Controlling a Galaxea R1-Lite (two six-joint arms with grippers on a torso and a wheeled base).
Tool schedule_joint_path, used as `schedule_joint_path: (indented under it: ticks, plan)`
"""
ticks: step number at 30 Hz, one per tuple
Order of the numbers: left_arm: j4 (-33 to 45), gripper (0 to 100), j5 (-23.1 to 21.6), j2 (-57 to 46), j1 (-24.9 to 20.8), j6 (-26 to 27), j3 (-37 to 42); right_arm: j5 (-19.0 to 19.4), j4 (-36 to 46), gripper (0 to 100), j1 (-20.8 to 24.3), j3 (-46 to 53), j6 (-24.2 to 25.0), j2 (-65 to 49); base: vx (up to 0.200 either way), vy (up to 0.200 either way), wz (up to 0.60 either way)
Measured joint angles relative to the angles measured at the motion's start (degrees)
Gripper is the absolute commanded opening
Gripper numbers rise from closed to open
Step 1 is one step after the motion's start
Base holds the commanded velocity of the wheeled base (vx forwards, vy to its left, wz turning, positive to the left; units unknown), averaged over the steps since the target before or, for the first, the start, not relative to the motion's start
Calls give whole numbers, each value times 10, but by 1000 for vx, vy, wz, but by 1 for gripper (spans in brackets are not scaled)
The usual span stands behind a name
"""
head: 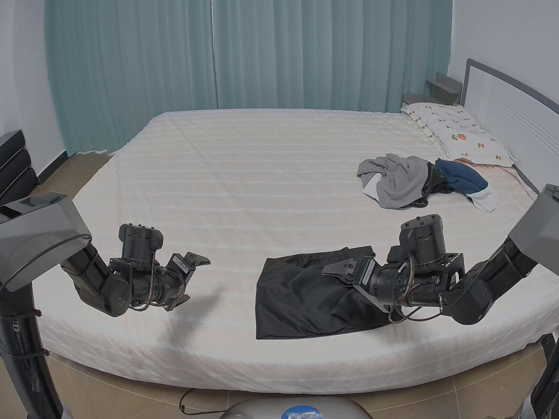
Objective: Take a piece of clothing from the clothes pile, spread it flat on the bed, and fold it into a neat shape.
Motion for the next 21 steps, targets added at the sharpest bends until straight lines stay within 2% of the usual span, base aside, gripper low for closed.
schedule_joint_path:
  ticks: [6, 13, 21]
  plan:
    - [-16, 100, 1, 6, -1, 2, 4, 4, 9, 100, -3, -35, -29, 54, 0, 0, 0]
    - [-20, 100, 2, 10, -1, 2, 4, -10, -1, 100, -49, -65, -75, 107, 0, 0, 0]
    - [-20, 100, 2, 12, -2, 3, 4, -28, -97, 100, -96, -85, -82, 145, 0, 0, 0]
